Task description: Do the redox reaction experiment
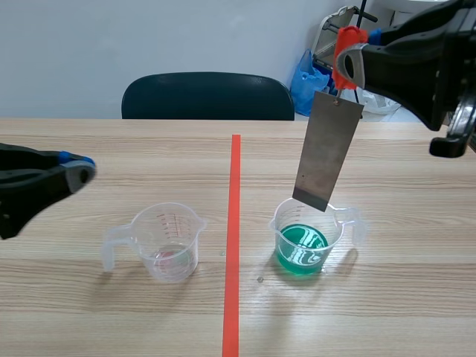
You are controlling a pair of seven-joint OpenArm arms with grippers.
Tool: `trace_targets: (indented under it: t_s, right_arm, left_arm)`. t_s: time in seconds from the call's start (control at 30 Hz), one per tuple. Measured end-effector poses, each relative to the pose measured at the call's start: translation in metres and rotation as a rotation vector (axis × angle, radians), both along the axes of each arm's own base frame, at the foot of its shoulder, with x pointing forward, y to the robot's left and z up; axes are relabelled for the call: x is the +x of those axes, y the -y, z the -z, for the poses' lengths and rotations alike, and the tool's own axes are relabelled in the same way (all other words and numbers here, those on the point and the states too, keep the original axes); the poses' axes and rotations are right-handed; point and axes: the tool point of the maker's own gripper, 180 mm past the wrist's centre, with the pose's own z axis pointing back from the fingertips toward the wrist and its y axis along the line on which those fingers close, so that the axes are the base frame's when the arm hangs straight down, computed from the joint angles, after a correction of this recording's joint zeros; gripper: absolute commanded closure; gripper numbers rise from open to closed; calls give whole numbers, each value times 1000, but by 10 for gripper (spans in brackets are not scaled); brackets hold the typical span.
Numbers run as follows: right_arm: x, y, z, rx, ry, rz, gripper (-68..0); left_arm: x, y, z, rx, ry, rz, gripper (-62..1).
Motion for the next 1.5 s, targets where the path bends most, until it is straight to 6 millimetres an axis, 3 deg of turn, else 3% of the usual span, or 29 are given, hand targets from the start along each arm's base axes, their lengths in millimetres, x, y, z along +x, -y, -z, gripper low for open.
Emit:
trace_targets:
  t_s: [0.33, 0.53, 0.8, 1.17, 1.5]
  right_arm:
    - [0, 0, 0, 0, 0, 0, -6]
    - [0, 0, 0, 1, 0, 0, -6]
    - [0, 0, 0, 1, 1, 0, -7]
    - [0, 0, -1, 5, 3, -2, -7]
    - [0, 0, -1, 4, 3, -1, -7]
  left_arm:
    - [8, 83, 21, -57, -58, 105, -23]
    - [29, 116, 22, -92, -55, 79, -23]
    - [49, 131, 41, -76, -106, 39, -26]
    - [43, 146, 62, -28, -172, 98, -26]
    - [44, 161, 54, -55, -165, 113, -26]
